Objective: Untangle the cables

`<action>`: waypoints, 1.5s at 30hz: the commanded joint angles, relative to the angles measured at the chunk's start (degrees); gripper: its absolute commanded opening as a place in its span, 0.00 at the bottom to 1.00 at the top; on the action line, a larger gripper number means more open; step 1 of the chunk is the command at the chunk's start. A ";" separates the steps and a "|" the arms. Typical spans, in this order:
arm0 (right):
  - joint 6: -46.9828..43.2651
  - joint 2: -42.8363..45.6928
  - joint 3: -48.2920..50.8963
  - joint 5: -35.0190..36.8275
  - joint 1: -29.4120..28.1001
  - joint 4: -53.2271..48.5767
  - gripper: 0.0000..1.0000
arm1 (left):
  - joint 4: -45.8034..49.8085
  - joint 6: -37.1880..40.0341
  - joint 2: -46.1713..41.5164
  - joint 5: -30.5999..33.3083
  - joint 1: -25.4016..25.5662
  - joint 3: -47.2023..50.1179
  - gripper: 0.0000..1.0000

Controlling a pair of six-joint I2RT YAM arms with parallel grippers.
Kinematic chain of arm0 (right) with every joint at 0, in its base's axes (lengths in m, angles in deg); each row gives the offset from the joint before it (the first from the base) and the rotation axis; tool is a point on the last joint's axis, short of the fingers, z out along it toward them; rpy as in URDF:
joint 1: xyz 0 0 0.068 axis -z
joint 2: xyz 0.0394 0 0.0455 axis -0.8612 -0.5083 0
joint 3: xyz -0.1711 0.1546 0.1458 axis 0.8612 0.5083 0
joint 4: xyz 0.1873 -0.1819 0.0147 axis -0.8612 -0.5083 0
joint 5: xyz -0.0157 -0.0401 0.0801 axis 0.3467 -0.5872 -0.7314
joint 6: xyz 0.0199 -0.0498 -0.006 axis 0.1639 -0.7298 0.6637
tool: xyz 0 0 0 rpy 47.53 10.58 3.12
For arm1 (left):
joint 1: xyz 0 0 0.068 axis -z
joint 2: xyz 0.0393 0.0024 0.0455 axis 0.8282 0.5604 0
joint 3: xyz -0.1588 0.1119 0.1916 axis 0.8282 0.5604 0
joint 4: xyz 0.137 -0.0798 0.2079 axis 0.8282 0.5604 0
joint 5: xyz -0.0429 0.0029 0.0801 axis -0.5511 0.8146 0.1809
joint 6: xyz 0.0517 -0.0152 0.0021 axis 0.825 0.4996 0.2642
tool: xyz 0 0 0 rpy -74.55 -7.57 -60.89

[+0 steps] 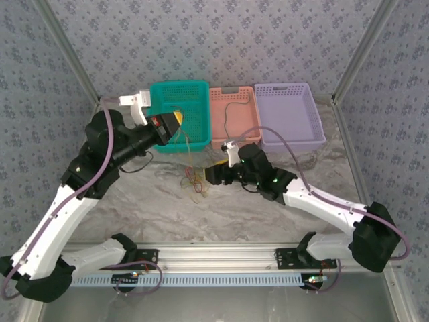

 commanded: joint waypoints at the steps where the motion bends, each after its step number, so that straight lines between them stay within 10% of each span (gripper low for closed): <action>1: -3.92 0.93 -4.25 3.34 -1.46 4.82 0.70 | 0.50 1.64 0.45 -1.60 0.74 -1.98 0.00; 14: -5.49 -5.69 -21.16 3.52 -3.10 0.34 0.63 | 1.49 2.56 3.09 -2.64 1.50 -5.41 0.00; 25: -3.39 -10.28 -29.09 6.38 -1.25 -4.45 0.00 | 1.08 2.72 2.56 -2.12 2.22 -5.35 0.00; 29: -1.34 -8.77 -29.85 8.07 0.93 -5.83 0.00 | 3.45 2.56 -0.34 3.44 2.22 -2.80 0.50; 32: 0.97 -7.55 -32.19 8.50 3.17 -8.63 0.00 | 3.48 0.26 -5.35 9.34 2.22 4.56 0.68; 45: 5.36 -7.46 -46.34 6.52 8.57 -20.76 0.00 | -11.78 -12.55 -13.07 10.89 5.84 42.34 0.49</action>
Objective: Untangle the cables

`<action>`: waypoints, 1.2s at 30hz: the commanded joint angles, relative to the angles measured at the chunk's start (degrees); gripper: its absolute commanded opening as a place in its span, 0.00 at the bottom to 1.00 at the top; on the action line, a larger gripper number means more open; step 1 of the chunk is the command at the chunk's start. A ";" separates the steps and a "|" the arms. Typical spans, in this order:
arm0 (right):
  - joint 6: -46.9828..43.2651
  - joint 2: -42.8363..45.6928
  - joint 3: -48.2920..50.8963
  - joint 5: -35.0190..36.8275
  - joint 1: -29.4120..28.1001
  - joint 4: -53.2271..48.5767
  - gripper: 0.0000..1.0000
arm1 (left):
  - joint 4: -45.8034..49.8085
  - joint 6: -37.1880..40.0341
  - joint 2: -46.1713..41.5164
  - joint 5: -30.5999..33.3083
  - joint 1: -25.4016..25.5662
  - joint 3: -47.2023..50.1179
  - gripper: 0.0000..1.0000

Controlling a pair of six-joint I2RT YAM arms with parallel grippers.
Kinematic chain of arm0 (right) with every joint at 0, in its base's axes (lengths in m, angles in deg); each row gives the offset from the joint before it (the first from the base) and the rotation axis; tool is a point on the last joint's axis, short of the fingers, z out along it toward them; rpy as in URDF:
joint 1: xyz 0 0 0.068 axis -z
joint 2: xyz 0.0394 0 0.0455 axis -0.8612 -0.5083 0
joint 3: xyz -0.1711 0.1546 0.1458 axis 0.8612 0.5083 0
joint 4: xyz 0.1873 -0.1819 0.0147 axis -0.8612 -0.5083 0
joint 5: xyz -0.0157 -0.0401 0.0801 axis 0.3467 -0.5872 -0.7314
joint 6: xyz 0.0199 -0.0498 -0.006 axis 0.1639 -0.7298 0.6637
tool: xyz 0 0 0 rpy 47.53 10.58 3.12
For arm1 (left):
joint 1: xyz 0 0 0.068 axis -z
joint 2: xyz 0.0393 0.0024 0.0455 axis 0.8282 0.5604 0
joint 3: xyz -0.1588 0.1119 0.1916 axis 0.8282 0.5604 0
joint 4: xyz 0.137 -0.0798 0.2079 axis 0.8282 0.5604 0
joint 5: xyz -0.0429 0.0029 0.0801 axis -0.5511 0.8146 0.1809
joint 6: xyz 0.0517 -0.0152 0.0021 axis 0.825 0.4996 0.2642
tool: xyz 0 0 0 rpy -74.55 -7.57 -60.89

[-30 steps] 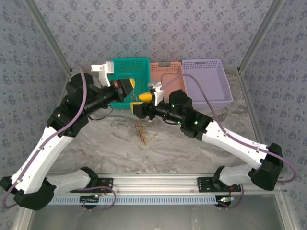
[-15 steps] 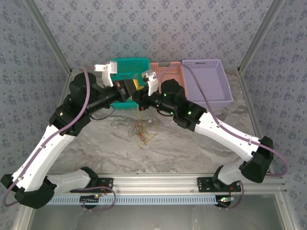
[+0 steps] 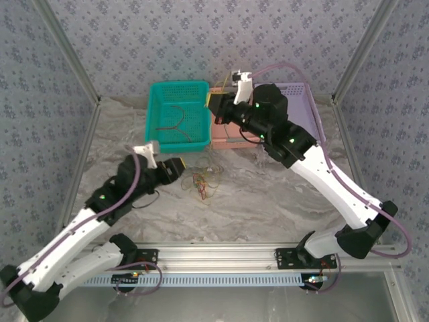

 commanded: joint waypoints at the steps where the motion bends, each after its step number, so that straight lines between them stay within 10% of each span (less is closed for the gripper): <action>1: 0.76 0.78 -5.32 -0.58 0.53 -4.61 0.00 | -7.97 -2.68 1.06 0.30 1.68 2.24 0.48; 36: -2.03 -3.40 -40.70 -2.77 7.79 -21.50 0.00 | -19.82 5.69 24.99 11.37 19.31 -4.61 0.72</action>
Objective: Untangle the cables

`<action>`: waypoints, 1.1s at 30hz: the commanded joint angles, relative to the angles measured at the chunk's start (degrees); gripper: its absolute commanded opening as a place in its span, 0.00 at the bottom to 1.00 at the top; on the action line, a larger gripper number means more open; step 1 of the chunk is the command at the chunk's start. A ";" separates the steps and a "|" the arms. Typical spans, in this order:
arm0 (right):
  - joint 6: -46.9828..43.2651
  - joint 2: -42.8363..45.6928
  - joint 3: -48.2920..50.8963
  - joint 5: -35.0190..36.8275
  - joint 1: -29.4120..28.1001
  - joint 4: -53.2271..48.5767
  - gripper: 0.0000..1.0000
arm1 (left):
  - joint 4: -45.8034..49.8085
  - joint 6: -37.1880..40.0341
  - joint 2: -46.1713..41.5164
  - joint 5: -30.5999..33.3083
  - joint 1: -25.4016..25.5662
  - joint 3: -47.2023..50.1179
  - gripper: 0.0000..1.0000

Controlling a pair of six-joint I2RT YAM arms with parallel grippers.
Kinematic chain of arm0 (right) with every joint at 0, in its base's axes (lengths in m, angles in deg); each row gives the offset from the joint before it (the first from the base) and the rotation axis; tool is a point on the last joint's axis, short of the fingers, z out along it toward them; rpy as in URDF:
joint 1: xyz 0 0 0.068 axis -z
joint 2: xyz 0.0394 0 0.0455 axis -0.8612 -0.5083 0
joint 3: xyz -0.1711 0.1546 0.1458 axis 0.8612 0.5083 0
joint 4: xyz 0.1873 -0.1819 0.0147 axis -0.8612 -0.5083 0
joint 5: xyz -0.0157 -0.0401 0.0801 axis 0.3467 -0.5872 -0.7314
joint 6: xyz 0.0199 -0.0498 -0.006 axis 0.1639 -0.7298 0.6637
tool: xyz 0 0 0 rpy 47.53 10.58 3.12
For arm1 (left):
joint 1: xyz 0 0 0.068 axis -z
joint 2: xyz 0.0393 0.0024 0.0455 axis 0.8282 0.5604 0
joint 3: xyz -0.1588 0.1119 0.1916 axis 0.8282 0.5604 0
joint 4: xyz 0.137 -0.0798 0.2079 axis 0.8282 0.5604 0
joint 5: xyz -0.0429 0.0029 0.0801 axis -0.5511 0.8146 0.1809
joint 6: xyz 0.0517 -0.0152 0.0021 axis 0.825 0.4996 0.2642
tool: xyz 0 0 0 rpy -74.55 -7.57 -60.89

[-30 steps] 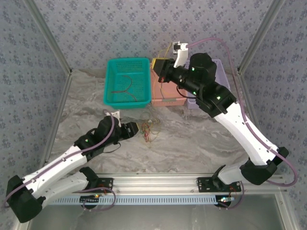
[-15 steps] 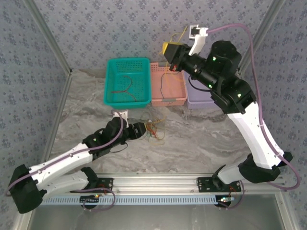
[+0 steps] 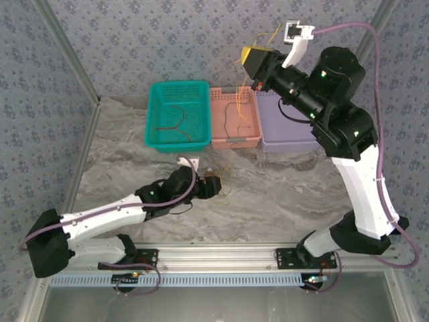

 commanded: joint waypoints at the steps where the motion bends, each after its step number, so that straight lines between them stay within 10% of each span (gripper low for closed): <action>1: -0.79 0.38 -4.07 -1.48 1.50 -1.85 0.00 | -2.94 3.38 3.08 2.78 1.71 -3.48 0.73; 17: 0.06 5.11 -7.15 -0.37 6.45 -3.92 0.00 | 5.23 4.74 24.88 19.85 3.73 -11.03 0.67; 25: -0.79 7.44 -2.78 -0.57 7.99 -4.31 0.00 | -2.03 3.70 18.11 17.12 4.43 -5.13 0.36; 29: -1.13 9.76 3.00 -0.81 8.62 -3.09 0.00 | -4.17 5.95 11.94 14.88 4.52 -2.36 0.00; 33: -1.21 11.79 8.10 -1.11 9.94 -1.62 0.00 | -3.34 5.97 4.85 15.49 4.52 -0.13 0.00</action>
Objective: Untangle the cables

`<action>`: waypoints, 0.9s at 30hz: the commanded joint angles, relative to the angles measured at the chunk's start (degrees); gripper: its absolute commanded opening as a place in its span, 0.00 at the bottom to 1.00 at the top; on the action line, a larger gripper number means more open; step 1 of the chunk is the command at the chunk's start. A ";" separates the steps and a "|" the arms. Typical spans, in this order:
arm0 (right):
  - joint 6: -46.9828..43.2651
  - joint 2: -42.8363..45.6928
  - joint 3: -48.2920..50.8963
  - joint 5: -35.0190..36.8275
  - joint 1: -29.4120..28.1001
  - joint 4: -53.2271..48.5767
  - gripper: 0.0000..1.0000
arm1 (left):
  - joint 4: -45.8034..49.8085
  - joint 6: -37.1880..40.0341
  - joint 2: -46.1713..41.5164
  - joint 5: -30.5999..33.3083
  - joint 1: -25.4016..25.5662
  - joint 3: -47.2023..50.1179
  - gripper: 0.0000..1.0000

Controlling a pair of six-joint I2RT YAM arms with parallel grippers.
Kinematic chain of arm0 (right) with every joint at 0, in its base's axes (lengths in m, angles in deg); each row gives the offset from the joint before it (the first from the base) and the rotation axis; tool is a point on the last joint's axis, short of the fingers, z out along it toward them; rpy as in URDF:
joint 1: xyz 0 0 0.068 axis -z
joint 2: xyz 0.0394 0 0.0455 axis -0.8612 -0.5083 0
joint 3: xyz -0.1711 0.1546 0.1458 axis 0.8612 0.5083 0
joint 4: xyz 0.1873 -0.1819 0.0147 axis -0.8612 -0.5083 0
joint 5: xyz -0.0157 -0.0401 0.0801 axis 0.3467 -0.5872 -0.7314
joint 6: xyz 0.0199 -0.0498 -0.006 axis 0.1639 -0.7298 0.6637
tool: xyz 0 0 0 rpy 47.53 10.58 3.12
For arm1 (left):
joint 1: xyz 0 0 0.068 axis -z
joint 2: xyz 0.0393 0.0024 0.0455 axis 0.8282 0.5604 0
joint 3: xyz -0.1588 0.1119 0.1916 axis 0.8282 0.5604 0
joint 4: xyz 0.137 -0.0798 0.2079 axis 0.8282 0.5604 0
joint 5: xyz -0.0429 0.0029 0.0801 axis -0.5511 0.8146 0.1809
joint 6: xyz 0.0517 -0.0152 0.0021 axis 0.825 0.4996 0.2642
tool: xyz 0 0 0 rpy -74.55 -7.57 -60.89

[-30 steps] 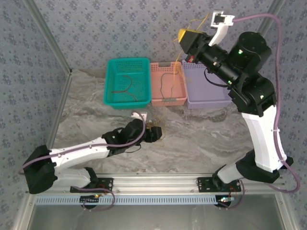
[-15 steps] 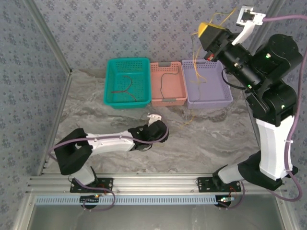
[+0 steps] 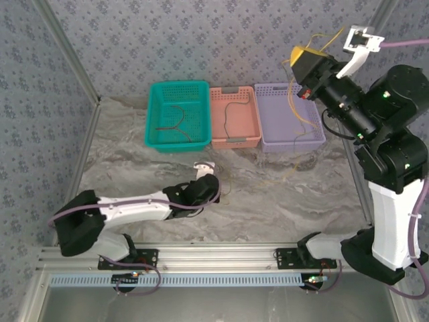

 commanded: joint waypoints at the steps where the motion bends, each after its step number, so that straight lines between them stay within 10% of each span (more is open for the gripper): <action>1: -0.92 1.46 2.79 -0.20 1.00 2.26 0.00 | -0.71 0.10 -6.66 0.96 0.26 1.79 0.00; 5: -1.01 2.35 5.36 -0.63 2.67 2.72 0.00 | 0.74 -0.47 -14.10 -1.05 -0.44 2.94 0.00; 10: -1.21 2.63 6.98 -2.97 4.74 2.81 0.00 | 0.76 4.09 -17.50 -7.91 -0.64 0.51 0.39; 18: 0.23 3.14 10.15 -4.57 5.83 4.65 0.00 | -3.59 5.27 -13.79 -17.35 -0.55 -11.50 0.61; 27: 2.34 3.87 15.51 -8.64 6.02 8.04 0.00 | -8.65 -1.90 -3.39 -22.59 -0.55 -25.44 0.60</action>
